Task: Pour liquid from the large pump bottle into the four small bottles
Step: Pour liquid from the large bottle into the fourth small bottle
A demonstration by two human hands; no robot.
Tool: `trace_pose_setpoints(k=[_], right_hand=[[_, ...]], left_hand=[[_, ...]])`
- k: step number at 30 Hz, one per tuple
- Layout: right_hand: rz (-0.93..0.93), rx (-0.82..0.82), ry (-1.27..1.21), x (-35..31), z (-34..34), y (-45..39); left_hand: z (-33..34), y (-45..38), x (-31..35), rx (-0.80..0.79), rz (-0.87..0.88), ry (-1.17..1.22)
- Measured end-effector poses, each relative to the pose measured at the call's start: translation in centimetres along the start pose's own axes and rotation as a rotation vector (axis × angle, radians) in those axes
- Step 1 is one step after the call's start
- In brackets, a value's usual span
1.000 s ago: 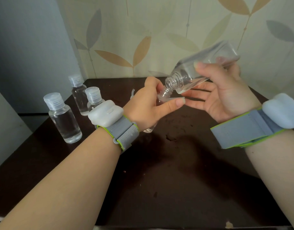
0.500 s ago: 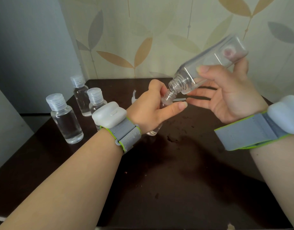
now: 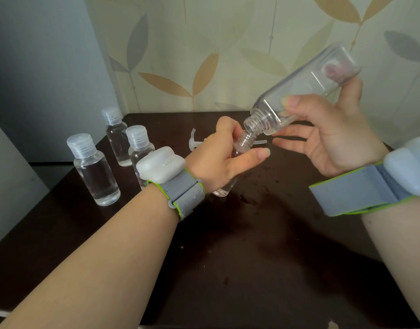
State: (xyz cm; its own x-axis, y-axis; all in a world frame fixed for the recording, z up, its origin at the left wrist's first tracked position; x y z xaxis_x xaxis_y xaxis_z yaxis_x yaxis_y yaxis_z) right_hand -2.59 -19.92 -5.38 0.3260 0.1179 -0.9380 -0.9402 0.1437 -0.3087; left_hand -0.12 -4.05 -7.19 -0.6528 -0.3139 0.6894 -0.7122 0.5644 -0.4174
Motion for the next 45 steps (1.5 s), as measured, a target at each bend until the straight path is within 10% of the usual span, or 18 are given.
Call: trace_pose_setpoints(k=[45], right_hand=[[-0.013,-0.008,0.045,-0.42,0.16,0.22]], left_hand=[[0.13,0.10,0.18,0.000,0.017,0.012]])
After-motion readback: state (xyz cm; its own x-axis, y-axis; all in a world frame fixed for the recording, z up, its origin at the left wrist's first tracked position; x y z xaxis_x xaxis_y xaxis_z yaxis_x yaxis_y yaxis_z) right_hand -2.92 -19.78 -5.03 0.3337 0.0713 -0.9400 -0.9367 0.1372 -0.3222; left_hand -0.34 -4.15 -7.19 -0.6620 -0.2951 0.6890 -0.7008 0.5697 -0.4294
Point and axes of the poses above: each hand's wrist, its own y-axis away from the middle knuckle, its own z-axis out of the palm, x = y × z, the point moved 1 cm from there along -y, towards the middle knuckle, and after that the axes turned 7 degrees about z, right-handed, at the moved point
